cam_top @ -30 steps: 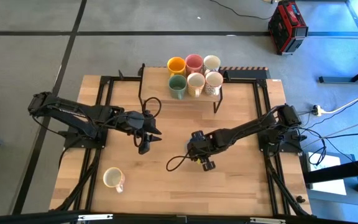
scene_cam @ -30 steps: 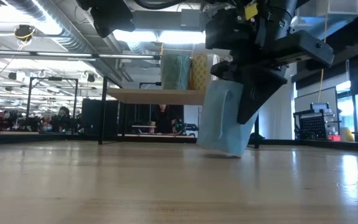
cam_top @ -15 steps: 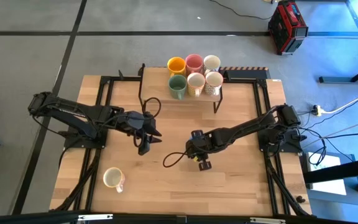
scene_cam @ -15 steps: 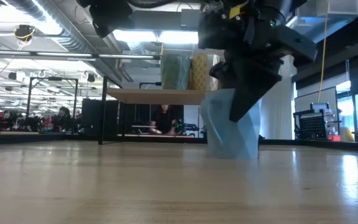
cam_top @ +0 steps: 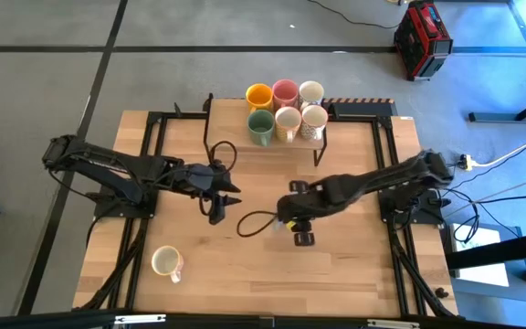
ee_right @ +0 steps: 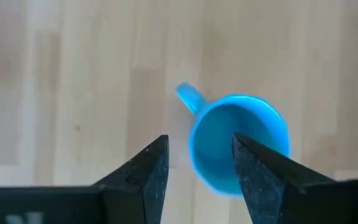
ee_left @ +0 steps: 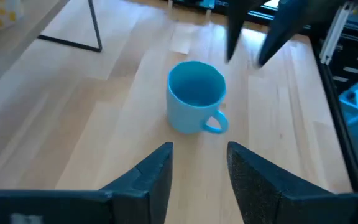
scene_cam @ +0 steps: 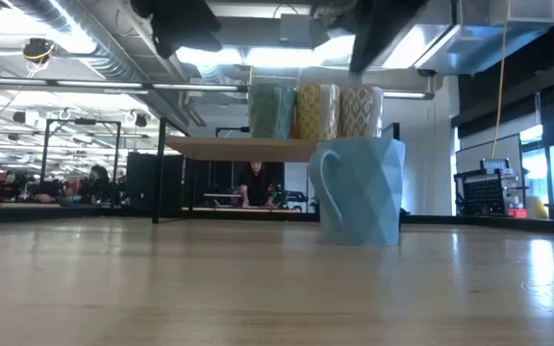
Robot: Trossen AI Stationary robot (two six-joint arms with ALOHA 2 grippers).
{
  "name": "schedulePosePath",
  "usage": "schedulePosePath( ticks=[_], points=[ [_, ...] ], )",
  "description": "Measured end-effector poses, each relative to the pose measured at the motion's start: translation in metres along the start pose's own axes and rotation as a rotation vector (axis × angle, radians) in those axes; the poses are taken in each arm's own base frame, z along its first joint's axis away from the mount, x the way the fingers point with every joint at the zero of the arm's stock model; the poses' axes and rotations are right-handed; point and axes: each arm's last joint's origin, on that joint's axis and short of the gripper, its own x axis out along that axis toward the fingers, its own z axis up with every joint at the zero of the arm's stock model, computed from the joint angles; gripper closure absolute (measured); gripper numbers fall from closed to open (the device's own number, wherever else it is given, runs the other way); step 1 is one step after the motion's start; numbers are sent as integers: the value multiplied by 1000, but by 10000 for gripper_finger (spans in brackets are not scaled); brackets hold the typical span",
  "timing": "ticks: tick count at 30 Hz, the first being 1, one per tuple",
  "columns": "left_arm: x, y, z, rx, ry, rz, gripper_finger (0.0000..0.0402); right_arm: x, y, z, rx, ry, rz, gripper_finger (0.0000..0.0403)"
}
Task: Place coffee mugs
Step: Put the blue mug on the shelf
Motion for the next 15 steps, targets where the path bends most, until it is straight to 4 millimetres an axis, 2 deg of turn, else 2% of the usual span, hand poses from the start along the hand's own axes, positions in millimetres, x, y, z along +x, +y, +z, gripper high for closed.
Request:
schedulePosePath(
  ticks=[4,7,11,15],
  points=[
    [12,-6,2,-7,-43,14,227,-37,18,-18,37,-95,-42,237],
    [27,-13,2,-29,-68,5,218,-55,33,-37,61,-161,-98,237],
    [52,-25,-7,-34,-48,-12,216,-65,50,-67,87,-217,-172,237],
    [81,-37,-21,-80,-46,46,216,-62,62,-92,139,-250,-219,237]
  ],
)
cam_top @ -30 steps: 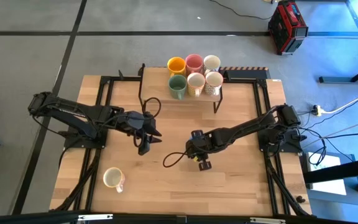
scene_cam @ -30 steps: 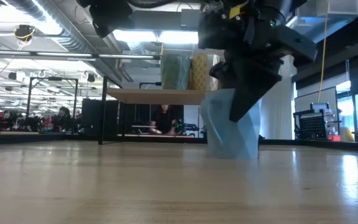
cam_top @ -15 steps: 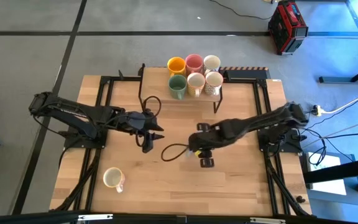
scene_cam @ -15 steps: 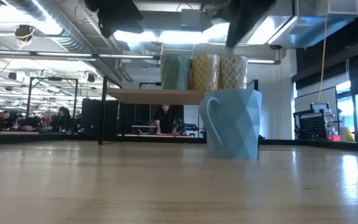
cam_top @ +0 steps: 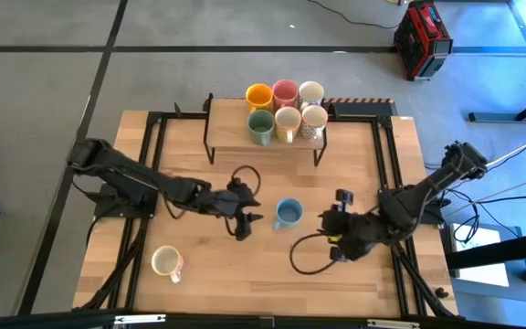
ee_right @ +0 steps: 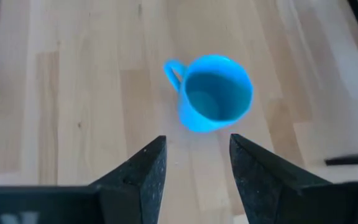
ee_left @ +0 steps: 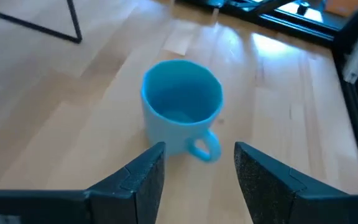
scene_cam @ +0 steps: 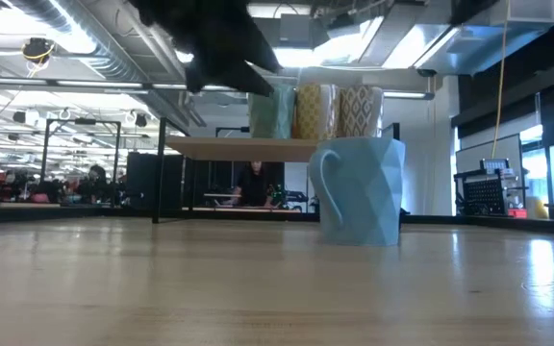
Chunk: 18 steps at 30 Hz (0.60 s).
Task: Place coffee mugs
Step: Put the blue mug on the shelf
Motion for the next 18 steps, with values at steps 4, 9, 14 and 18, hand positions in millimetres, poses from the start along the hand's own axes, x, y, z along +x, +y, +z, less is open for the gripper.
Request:
schedulePosePath(
  ticks=[4,9,14,18],
  points=[
    [24,-15,-17,-23,-25,13,216,3,8,-20,40,-6,-16,237],
    [47,-28,-36,-96,-98,67,216,8,16,-37,67,12,-6,237],
    [67,-38,-56,-109,-145,83,216,10,17,-40,75,13,-2,237],
    [80,-37,-69,-123,-164,150,216,10,17,-40,77,13,-4,237]
  ],
)
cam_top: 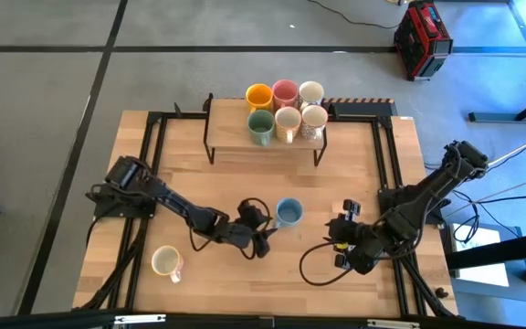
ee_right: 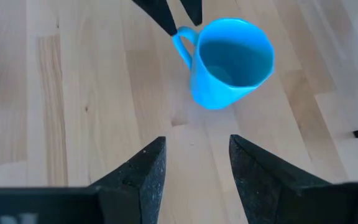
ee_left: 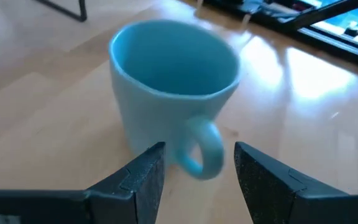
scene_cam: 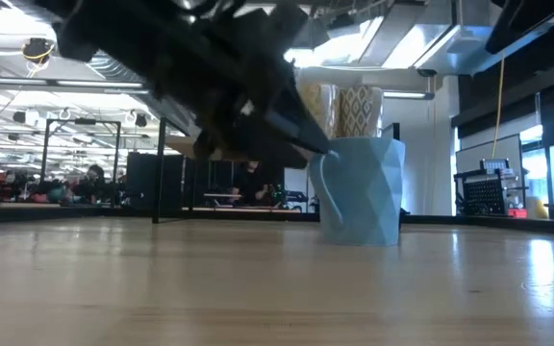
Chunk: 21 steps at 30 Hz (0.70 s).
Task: Place coffee mugs
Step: Put the blue mug on the shelf
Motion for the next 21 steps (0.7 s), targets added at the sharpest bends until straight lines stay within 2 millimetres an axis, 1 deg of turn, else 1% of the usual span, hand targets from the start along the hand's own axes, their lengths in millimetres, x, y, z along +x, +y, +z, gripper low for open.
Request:
schedulePosePath(
  ticks=[7,12,17,21],
  points=[
    [15,0,-15,-23,-21,-18,216,0,0,0,-3,0,0,237],
    [20,2,-19,-10,-56,13,216,0,0,0,-5,0,0,237],
    [31,7,-23,-18,-68,38,216,0,0,0,-7,1,-1,237],
    [32,5,-19,8,-88,48,232,0,0,0,-8,2,-2,237]
  ],
)
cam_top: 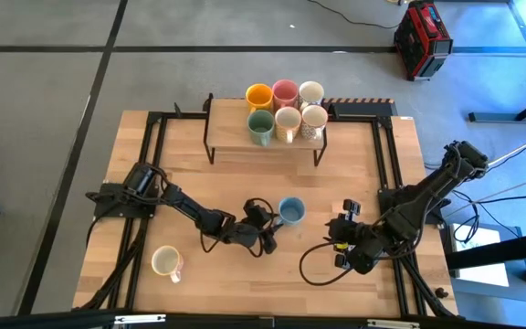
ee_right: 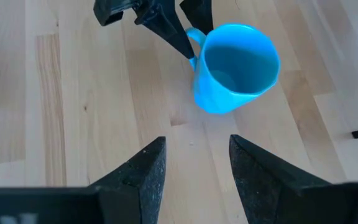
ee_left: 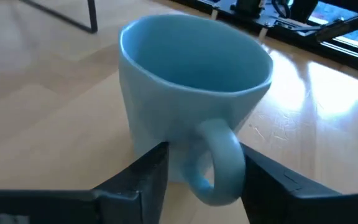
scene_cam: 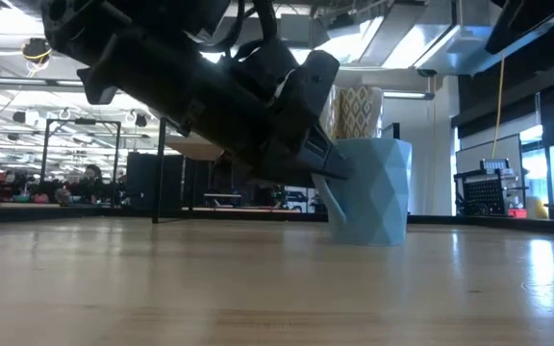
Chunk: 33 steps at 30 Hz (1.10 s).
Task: Place coffee mugs
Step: Put the blue mug on the shelf
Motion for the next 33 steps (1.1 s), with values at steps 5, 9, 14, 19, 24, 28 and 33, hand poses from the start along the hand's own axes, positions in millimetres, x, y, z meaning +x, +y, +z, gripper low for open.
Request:
schedulePosePath(
  ticks=[5,9,14,19,24,28,33],
  points=[
    [0,-1,1,31,-3,1,271,0,0,0,0,-5,-5,237],
    [0,-1,1,42,-2,-2,307,0,0,0,0,-9,-9,237],
    [3,1,3,53,22,-41,356,0,0,0,-8,-10,-11,237],
    [4,2,4,75,23,-41,360,0,-1,0,-12,-6,-15,237],
    [3,2,5,76,23,-40,360,0,-1,0,-11,-5,-13,237],
    [-6,-1,16,89,18,-42,360,0,-1,0,-11,-3,-12,237],
    [-29,-3,55,126,18,-28,360,0,-1,0,-11,-16,-23,237]
  ],
)
